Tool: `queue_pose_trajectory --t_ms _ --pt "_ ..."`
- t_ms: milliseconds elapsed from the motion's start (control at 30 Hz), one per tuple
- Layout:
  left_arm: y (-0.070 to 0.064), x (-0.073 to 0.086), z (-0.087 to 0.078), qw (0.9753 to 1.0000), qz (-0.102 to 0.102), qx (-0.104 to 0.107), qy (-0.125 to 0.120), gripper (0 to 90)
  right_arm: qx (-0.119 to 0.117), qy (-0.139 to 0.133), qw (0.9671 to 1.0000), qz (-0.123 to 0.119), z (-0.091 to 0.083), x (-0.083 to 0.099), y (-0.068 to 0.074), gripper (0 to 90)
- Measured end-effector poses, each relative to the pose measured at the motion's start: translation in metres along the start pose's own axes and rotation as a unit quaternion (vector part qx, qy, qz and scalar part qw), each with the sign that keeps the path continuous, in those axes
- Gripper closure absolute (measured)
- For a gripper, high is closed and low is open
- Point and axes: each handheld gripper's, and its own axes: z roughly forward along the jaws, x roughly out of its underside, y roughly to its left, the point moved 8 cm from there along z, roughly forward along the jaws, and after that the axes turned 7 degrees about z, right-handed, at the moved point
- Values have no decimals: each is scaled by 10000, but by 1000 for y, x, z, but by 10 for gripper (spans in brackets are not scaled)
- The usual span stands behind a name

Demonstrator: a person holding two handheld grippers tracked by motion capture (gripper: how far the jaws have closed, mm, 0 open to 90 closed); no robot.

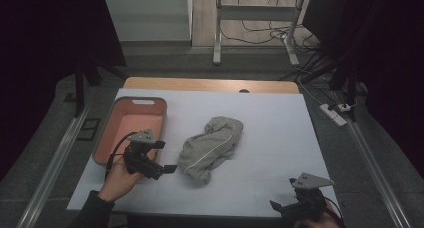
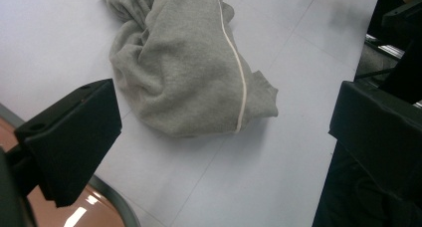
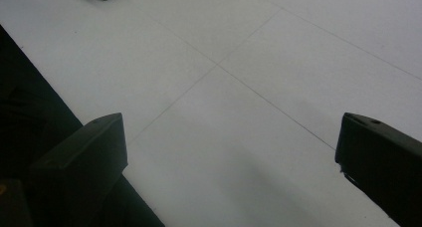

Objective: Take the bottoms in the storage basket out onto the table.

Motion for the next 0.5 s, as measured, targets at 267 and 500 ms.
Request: queue_pose_trajectory --t_ms 267,500 --pt "-2 8 -2 10000 -48 12 -6 2 4 10 10000 -16 0 0 0 2" --pt "-3 13 -6 9999 -95 -14 -38 2 6 17 10000 -32 0 0 0 2"
